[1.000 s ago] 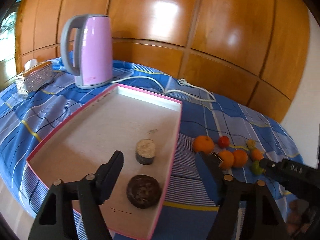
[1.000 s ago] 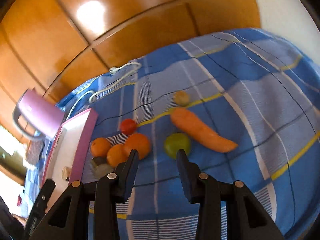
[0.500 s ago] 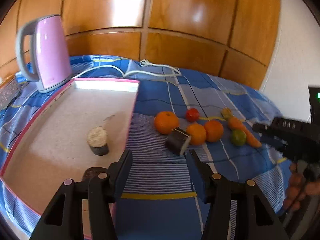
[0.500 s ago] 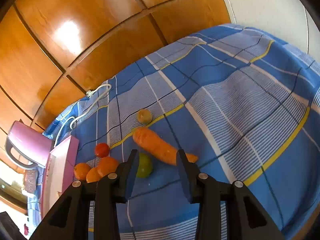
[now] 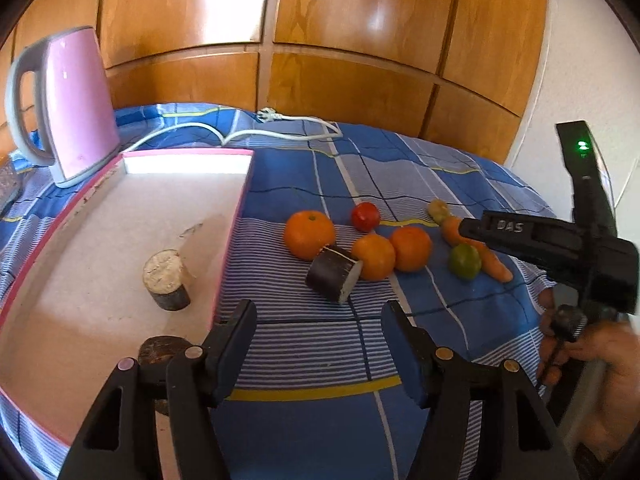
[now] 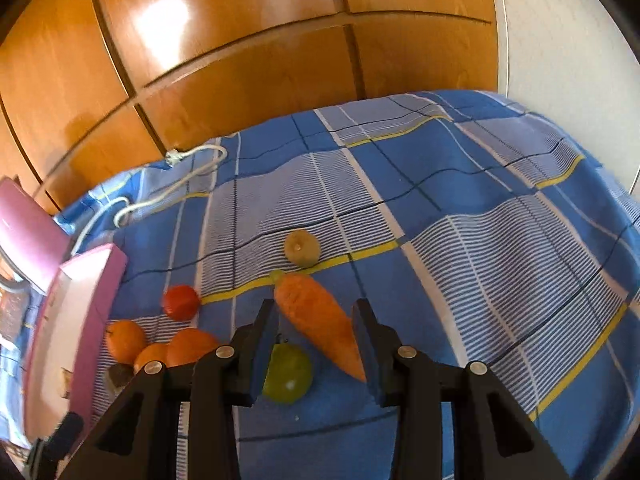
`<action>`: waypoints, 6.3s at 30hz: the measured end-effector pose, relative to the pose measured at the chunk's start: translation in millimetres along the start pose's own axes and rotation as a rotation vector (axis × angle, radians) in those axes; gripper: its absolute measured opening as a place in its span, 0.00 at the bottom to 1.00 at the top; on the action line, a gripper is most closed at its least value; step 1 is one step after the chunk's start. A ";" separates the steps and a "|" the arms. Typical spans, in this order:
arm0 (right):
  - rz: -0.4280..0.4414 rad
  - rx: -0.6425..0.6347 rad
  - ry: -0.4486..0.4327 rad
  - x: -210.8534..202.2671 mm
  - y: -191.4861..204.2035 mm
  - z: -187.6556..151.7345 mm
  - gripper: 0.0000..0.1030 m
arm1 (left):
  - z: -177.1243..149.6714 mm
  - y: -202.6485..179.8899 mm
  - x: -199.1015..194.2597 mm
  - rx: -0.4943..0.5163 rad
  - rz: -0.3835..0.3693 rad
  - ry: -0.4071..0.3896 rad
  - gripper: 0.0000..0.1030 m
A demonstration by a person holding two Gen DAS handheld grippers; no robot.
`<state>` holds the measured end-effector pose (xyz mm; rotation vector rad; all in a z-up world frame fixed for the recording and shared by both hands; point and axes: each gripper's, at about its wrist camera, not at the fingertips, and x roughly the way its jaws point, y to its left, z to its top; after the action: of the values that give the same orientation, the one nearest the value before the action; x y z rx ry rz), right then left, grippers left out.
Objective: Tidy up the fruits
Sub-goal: 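Move the left tool to the second dark vegetable piece while right tool reaches the carrot, then grasp the vegetable piece with the left tool while right tool grasps and lifts the carrot, then release the piece into the tray with left tool while right tool lowers carrot into tray, then withdraw both tools from the tray toward the remaining fruits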
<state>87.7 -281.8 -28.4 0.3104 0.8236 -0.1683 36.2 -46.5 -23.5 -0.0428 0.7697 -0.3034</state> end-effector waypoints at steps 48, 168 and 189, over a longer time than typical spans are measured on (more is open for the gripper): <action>0.012 0.035 -0.036 3.1 -13.0 2.5 0.30 | 20.0 -1.7 24.1 0.045 0.044 -0.023 0.34; 0.210 -0.116 -0.074 -42.9 70.2 -28.5 0.36 | 7.4 77.1 -46.5 -0.346 0.288 -0.222 0.81; 0.190 0.153 0.072 -14.3 -0.4 -20.4 0.36 | 10.2 11.9 -3.9 -0.055 0.060 -0.059 0.60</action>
<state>63.9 -274.9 -30.9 0.5393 0.8494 -0.0423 43.6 -34.8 -15.2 -0.0796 0.7189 -0.2231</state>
